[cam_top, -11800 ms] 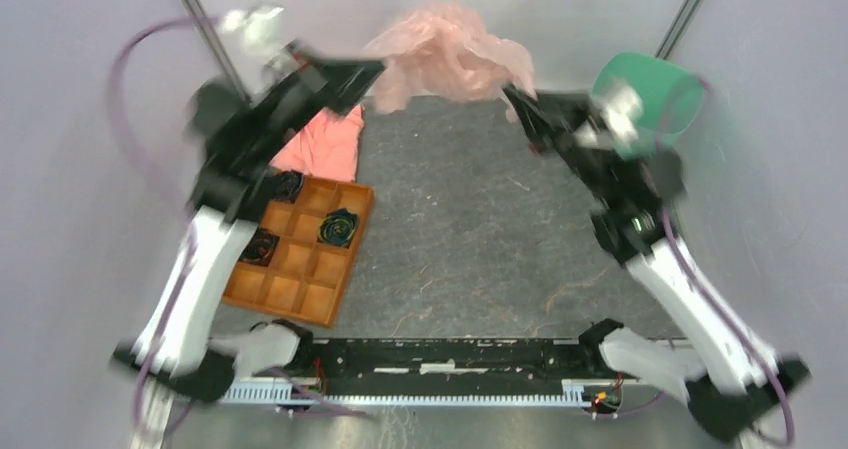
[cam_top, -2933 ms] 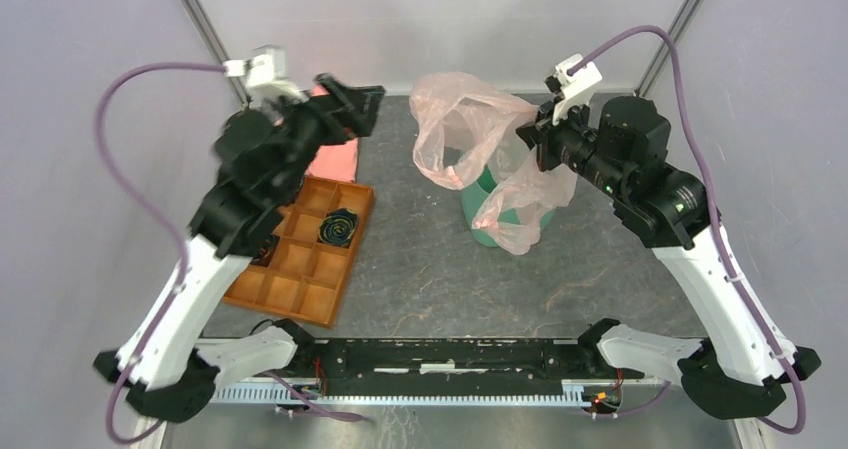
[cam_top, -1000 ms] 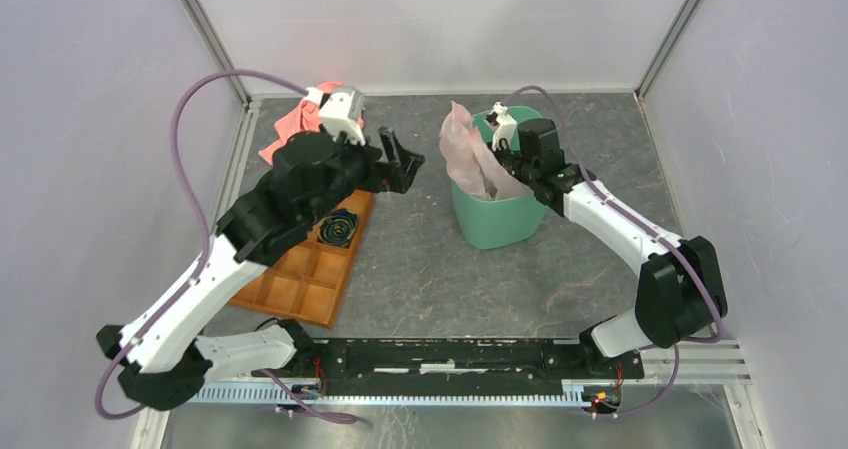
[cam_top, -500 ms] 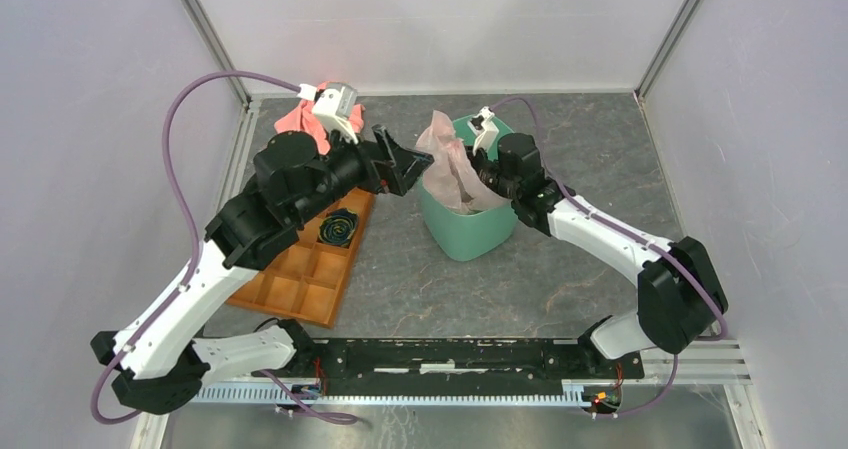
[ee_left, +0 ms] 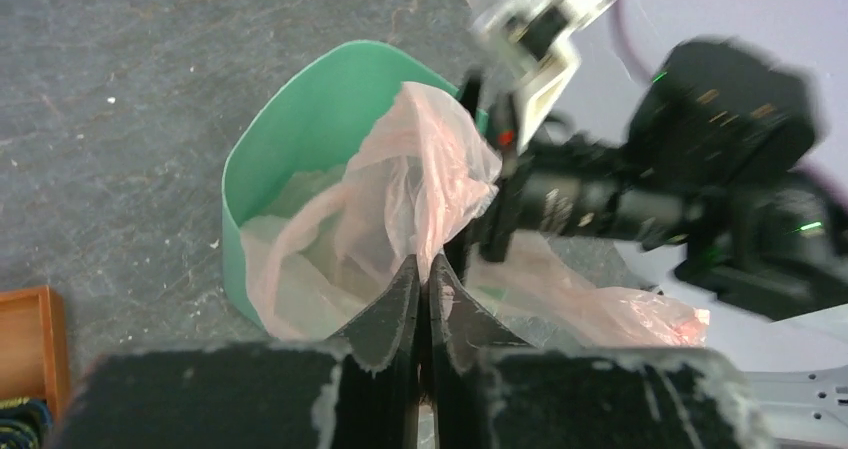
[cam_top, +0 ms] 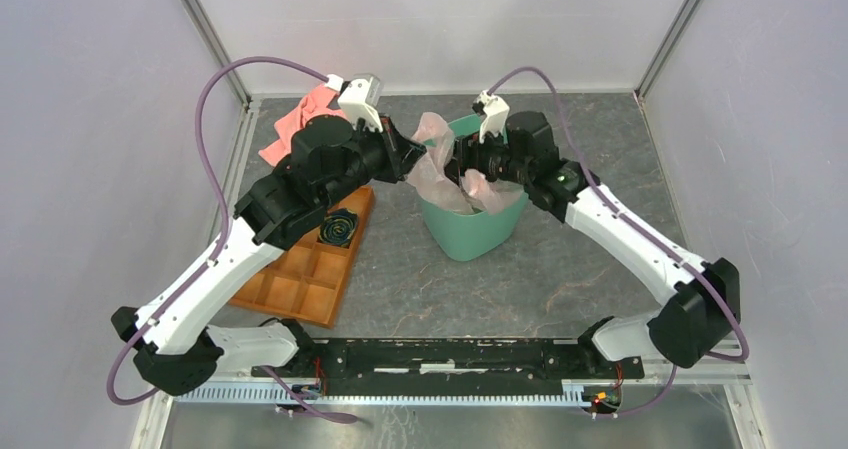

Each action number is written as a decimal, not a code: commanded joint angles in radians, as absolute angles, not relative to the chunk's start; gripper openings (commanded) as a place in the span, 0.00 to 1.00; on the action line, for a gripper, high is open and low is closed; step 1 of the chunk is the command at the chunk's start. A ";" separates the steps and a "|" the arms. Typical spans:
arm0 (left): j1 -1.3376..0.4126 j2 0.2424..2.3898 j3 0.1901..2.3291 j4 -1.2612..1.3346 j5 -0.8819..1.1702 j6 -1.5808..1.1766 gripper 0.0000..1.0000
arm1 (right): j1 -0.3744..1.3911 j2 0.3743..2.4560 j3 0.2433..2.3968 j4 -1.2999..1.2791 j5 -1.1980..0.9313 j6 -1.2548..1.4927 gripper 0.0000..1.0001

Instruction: Put the trash bags into the trash bin

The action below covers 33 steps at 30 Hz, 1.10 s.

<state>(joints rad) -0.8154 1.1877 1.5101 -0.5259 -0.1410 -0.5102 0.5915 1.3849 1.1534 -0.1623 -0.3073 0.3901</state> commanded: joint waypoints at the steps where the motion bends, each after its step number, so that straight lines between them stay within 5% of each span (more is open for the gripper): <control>1: -0.815 1.103 1.439 -0.467 -0.157 -0.519 0.09 | 0.592 1.317 1.366 -0.480 -0.154 0.156 0.78; 8: -0.815 1.000 1.305 -0.390 -0.154 -0.546 0.02 | 0.593 1.186 1.574 -0.780 0.081 -0.042 0.98; 17: -0.815 0.943 1.247 -0.350 -0.146 -0.564 0.02 | 0.591 0.966 1.458 -0.668 -0.367 -0.043 0.98; 23: -0.815 0.934 1.231 -0.335 -0.119 -0.586 0.02 | 0.591 0.900 1.418 -0.617 -0.205 0.189 0.98; 28: -0.815 0.944 1.237 -0.315 -0.113 -0.596 0.02 | 0.598 0.874 1.260 -0.546 -0.316 0.259 0.98; 33: -0.815 0.969 1.254 -0.313 -0.100 -0.595 0.02 | 0.603 0.855 1.231 -0.507 -0.018 0.216 0.98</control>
